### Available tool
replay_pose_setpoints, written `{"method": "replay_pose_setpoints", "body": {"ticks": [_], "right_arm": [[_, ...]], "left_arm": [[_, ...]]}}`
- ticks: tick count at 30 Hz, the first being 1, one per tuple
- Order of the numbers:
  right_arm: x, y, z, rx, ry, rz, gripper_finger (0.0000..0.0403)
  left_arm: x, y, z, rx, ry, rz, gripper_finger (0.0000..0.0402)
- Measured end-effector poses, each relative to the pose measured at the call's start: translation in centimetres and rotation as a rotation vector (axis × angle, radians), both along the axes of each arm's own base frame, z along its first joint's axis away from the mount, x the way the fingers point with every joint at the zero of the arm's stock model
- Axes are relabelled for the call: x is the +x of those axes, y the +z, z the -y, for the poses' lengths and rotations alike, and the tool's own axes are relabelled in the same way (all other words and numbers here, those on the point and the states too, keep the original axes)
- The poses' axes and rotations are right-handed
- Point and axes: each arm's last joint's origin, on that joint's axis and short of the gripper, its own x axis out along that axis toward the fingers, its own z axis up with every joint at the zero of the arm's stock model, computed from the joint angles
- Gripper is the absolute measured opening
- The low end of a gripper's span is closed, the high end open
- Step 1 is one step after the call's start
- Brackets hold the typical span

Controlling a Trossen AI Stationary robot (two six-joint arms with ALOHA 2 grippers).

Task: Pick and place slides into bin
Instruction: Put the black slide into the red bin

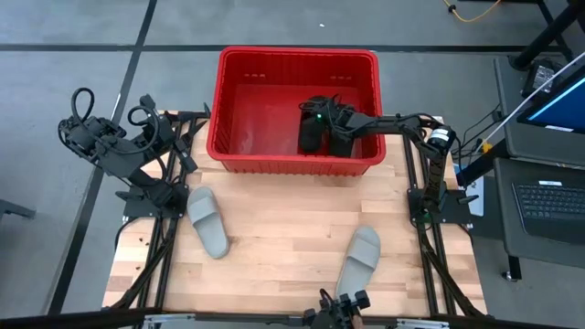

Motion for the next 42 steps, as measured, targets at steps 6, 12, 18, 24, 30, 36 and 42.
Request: {"method": "replay_pose_setpoints", "body": {"ticks": [6,12,18,24,30,36,42], "right_arm": [[-0.2,-0.2,-0.2,0.026,0.003,-0.039,0.0134],[-0.4,-0.4,-0.3,0.038,0.002,-0.058,0.0143],[-0.5,-0.5,-0.3,0.045,0.003,-0.076,0.0143],[-0.6,-0.5,-0.4,0.057,0.000,-0.096,0.0143],[-0.8,0.0,-0.6,0.058,0.004,-0.095,0.0143],[-1.1,2.1,-1.0,0.042,0.020,-0.041,0.0143],[-1.3,3.8,-1.4,0.053,0.064,0.027,0.0143]], "left_arm": [[0.0,0.0,0.0,0.000,0.000,0.000,0.0088],[0.0,0.0,0.0,-0.001,-0.002,-0.001,0.0088],[0.0,0.0,0.0,-0.003,-0.002,0.000,0.0088],[0.0,0.0,0.0,-0.003,-0.002,0.001,0.0088],[0.0,0.0,0.0,-0.003,-0.003,0.000,0.0088],[0.0,0.0,0.0,-0.002,-0.003,-0.001,0.0088],[0.0,0.0,0.0,-0.001,-0.003,-0.001,0.0088]]}}
